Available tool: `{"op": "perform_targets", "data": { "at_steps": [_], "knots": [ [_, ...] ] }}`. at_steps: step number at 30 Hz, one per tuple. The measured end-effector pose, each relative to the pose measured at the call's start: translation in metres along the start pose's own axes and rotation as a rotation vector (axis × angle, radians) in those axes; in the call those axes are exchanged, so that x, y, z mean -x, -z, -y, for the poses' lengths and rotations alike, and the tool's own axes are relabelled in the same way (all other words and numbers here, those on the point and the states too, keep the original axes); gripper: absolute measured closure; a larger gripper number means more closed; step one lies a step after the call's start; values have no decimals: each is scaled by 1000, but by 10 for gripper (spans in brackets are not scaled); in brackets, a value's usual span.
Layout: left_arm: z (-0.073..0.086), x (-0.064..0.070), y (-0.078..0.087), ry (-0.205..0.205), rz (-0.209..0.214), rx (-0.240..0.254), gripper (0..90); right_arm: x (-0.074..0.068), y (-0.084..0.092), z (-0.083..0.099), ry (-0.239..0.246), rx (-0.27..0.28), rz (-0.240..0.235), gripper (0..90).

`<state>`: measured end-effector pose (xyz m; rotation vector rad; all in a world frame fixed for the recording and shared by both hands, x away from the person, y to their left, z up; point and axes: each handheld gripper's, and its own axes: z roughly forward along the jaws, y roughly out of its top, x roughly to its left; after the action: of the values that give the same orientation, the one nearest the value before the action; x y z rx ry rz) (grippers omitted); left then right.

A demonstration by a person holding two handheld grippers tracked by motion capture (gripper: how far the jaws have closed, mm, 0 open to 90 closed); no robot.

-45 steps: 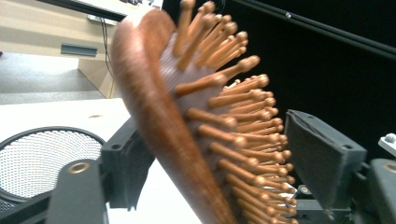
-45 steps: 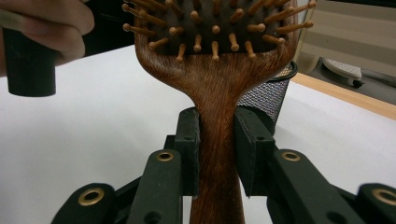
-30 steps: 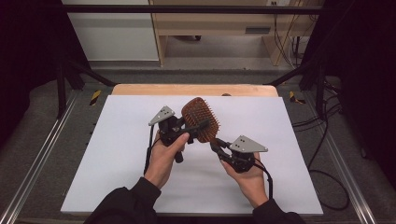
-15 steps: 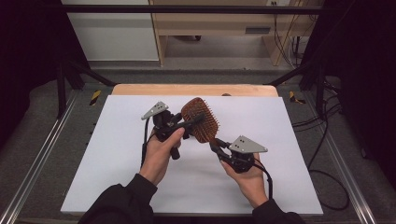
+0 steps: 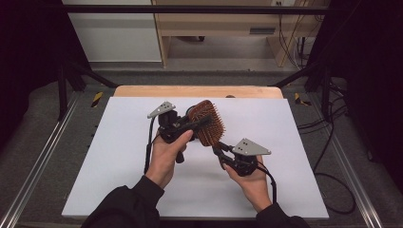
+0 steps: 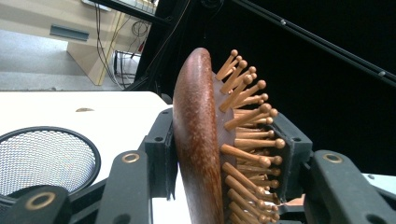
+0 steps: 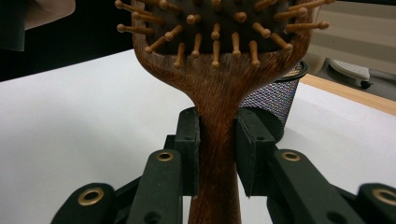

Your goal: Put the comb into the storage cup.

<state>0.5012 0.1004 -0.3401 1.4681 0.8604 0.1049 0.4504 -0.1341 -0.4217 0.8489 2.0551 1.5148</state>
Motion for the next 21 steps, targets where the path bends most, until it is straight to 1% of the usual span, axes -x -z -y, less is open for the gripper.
{"op": "perform_targets", "data": {
  "at_steps": [4,5,6,7,8,9,10,11,13,14,15,16,17,18,19,21],
  "knots": [
    [-2,3,-1,-4,8,-2,520,1,0,0,-14,8,-10,725],
    [-3,4,-1,-5,8,1,523,3,1,-1,-33,16,-22,721],
    [-4,5,-2,-11,11,-2,523,3,1,-1,-33,16,-22,721],
    [-4,6,-2,-15,11,-1,524,4,0,0,-44,22,-28,684],
    [-4,7,-3,-21,6,-2,524,4,0,0,-44,22,-28,684],
    [-5,8,-3,-31,1,-3,525,5,0,0,-53,23,-24,623],
    [-6,8,-4,-41,-4,-4,525,6,0,1,-72,26,-19,539],
    [-6,9,-4,-43,-6,-2,525,6,0,1,-72,26,-19,539],
    [-9,7,-4,-31,-5,11,525,8,0,1,-84,33,-17,435],
    [-13,6,-3,-41,-15,18,525,10,2,0,-97,33,-7,377],
    [-13,6,-3,-41,-15,18,525,12,5,0,-98,36,1,344],
    [-16,6,-2,-50,-23,21,525,12,5,0,-98,36,1,344],
    [-19,6,-1,-58,-28,27,525,15,10,1,-102,40,4,285],
    [-26,7,1,-72,-41,41,524,17,13,1,-99,48,5,251],
    [-26,7,1,-72,-41,41,525,17,13,1,-99,48,5,251],
    [-34,8,4,-95,-56,51,524,22,18,3,-92,57,26,204]
  ]
}}
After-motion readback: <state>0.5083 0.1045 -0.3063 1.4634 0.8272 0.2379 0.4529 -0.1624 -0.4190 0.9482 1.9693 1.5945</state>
